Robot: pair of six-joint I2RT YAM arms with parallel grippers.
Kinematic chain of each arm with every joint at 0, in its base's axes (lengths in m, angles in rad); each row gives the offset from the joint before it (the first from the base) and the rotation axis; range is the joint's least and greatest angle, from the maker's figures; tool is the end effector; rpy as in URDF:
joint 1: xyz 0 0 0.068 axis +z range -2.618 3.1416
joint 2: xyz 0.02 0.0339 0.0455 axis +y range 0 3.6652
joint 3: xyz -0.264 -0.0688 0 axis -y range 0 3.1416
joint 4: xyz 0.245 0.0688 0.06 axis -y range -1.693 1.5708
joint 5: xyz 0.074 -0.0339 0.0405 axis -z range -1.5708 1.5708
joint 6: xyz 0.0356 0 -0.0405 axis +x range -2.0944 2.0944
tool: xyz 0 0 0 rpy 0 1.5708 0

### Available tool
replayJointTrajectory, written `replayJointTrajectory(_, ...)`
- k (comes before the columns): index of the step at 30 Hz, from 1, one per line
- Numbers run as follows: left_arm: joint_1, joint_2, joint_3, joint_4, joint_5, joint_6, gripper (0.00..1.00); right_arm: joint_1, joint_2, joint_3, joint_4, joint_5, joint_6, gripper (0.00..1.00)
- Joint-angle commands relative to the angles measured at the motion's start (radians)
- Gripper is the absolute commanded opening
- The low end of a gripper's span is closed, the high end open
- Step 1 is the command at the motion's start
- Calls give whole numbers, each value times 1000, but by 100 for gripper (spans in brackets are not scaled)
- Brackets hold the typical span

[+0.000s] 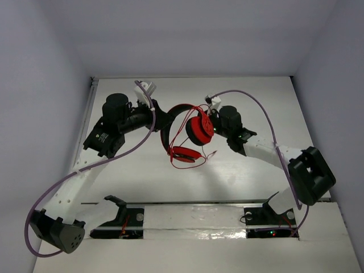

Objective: Wrap the headphones

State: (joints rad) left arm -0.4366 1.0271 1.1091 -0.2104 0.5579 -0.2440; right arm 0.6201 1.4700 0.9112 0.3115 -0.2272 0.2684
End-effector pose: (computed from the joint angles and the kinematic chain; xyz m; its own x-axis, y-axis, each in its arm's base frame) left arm 0.1969 -0.1127 0.4060 -0.3142 -0.0795 -0.9460 0.7818 0.5437 -0.3054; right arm 0.2707 0.2032 0.2705 -0.3894 0.0395 -0.9202 -0.6645 0.6799 0.3103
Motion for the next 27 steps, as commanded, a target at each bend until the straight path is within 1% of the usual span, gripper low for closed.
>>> replayJointTrajectory(1,2,13,98,40,31,-57,0,-14,42,-31,188,-107,49,47)
replayJointTrajectory(3,2,22,138,-3,-1,-57,0,-14,42,-64,225,-95,75,44)
replayJointTrajectory(6,2,30,169,-30,-29,-58,0,-23,18,-77,212,61,118,8)
replayJointTrajectory(7,2,33,172,-32,-30,-60,0,-23,13,-60,187,81,118,0)
replayJointTrajectory(8,2,34,181,-34,-27,-61,0,-23,1,-52,138,133,121,0)
replayJointTrajectory(10,2,37,192,-43,-32,-63,0,-23,-16,-63,123,208,149,0)
replayJointTrajectory(11,12,37,196,-44,-33,-61,0,-39,-23,-63,101,222,160,2)
replayJointTrajectory(12,12,37,208,-52,-35,-61,0,-60,-40,-64,92,261,181,9)
replayJointTrajectory(13,12,39,213,-58,-32,-63,0,-71,-49,-69,87,264,189,27)
replayJointTrajectory(16,24,48,241,-69,-35,-77,0,-92,-94,-95,89,235,201,44)
replayJointTrajectory(17,35,51,248,-70,-36,-77,0,-92,-108,-132,127,195,195,46)
replayJointTrajectory(18,35,54,261,-72,-38,-81,0,-92,-120,-156,159,110,186,46)
replayJointTrajectory(19,35,57,262,-64,-38,-90,0,-92,-126,-172,181,83,186,45)
replayJointTrajectory(20,35,60,265,-55,-32,-101,0,-92,-119,-175,182,68,186,44)
replayJointTrajectory(21,35,65,273,-43,-29,-107,0,-92,-102,-164,178,21,172,44)
replayJointTrajectory(22,35,76,278,-37,-24,-113,0,-92,-61,-152,172,-12,166,44)
replayJointTrajectory(23,35,82,285,-34,-18,-118,0,-92,-44,-140,140,-30,163,44)
replayJointTrajectory(24,35,87,300,-35,-18,-121,0,-92,-34,-135,136,-17,176,44)
replayJointTrajectory(26,35,97,317,-43,-21,-118,0,-92,-37,-144,124,66,192,44)
replayJointTrajectory(27,35,99,339,-55,-33,-112,0,-92,-46,-146,109,171,209,41)
